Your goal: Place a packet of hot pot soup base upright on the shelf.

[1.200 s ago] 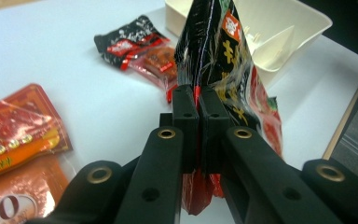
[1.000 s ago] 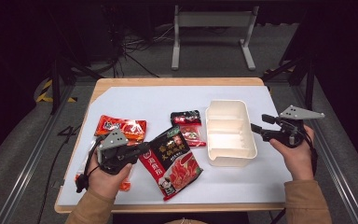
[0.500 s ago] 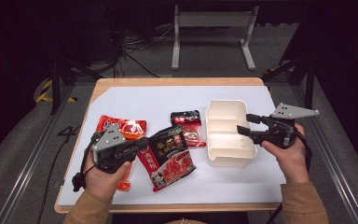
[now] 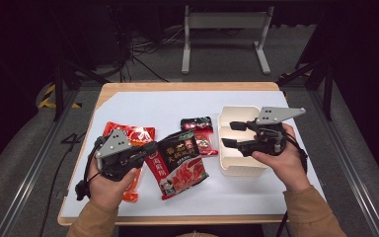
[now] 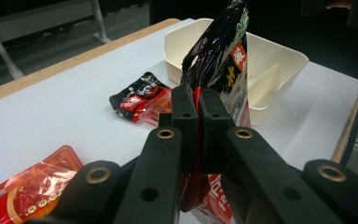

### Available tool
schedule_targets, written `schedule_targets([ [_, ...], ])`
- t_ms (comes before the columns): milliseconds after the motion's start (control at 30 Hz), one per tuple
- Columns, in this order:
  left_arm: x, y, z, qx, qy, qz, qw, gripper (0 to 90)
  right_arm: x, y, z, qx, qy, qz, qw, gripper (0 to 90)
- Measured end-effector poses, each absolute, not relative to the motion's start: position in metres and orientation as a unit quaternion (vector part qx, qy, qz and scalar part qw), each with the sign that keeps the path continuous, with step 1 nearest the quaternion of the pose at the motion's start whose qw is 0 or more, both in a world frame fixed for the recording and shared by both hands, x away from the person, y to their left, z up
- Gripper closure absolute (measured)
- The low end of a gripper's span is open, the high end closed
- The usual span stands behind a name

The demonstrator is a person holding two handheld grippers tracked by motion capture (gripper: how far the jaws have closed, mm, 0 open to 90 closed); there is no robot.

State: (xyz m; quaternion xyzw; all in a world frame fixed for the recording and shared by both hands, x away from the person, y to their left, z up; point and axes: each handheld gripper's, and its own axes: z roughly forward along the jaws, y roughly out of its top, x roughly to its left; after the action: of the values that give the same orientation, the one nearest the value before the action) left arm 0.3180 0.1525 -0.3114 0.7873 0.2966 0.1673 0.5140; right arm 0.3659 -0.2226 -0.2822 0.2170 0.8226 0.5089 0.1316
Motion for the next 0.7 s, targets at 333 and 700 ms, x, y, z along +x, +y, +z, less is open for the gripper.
schedule_targets([
  [333,0.32,0.151,-0.312,0.787,0.291,0.167,0.517,87.4,0.374,-0.185,-0.282,0.183,0.835,0.507,0.115,37.5],
  [700,0.317,0.146,-0.309,0.79,0.276,0.163,0.523,87.4,0.381,-0.153,-0.287,0.149,0.849,0.497,0.097,37.5],
])
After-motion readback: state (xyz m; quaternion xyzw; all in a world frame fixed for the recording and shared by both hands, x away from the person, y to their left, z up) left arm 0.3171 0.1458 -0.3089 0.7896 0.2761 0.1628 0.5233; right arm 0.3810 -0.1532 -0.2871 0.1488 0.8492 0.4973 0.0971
